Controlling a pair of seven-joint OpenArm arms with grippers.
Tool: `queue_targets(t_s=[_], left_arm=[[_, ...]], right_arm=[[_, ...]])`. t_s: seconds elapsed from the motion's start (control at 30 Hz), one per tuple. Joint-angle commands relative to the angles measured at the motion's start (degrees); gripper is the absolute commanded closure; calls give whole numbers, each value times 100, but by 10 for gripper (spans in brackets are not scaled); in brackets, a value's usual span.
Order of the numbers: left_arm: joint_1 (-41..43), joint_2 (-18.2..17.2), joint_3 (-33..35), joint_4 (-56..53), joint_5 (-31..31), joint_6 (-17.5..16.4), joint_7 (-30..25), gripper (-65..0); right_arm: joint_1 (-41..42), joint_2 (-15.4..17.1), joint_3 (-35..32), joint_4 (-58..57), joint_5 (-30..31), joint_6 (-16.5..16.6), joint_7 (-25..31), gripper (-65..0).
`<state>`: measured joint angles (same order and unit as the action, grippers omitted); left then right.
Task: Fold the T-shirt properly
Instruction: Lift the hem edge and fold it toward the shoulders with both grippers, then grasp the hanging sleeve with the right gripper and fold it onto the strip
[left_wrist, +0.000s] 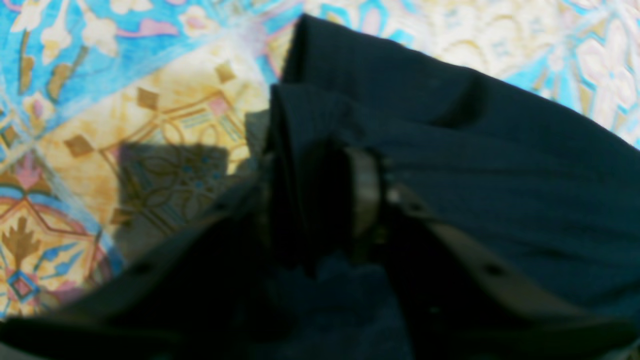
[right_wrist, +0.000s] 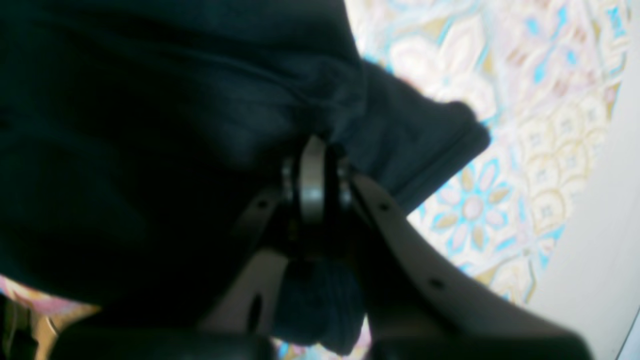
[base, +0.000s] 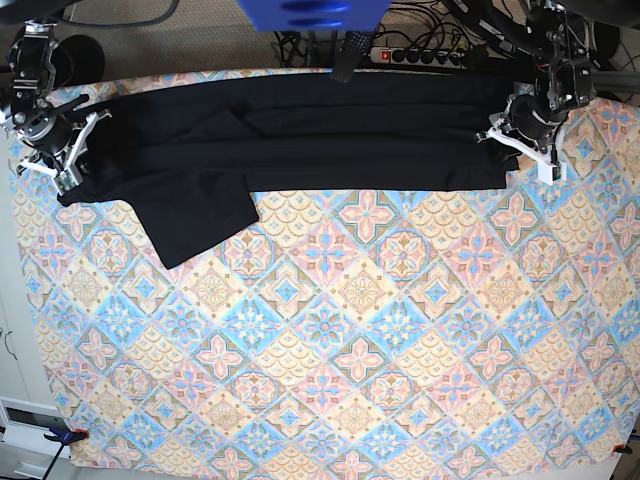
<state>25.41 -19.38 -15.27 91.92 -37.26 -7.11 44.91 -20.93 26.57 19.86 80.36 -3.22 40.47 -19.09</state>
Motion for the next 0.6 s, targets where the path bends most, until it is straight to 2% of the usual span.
queue_targets(t_s=[0.0, 0.07, 0.23, 0.33, 0.47, 0.57], left_arm=[[-5, -80, -51, 70, -24, -5, -82, -242], [-13, -80, -43, 52, -33, -5, -11, -262], [-40, -80, -69, 78, -77, -5, 279, -268], [-40, -71, -86, 105, -85, -5, 270, -269], [-5, 175, -755, 245, -437, -5, 270, -269], [-22, 219, -1089, 245, -815, -5, 279, -269]], right_arm=[[40, 143, 85, 92, 54, -47, 120, -51], [49, 143, 93, 92, 54, -47, 120, -100], [66, 143, 111, 241, 54, -47, 111, -211], [58, 143, 401, 531, 54, -47, 111, -273], [40, 55, 1060, 874, 81, -47, 111, -281], [66, -156, 1131, 1120, 81, -47, 111, -281]])
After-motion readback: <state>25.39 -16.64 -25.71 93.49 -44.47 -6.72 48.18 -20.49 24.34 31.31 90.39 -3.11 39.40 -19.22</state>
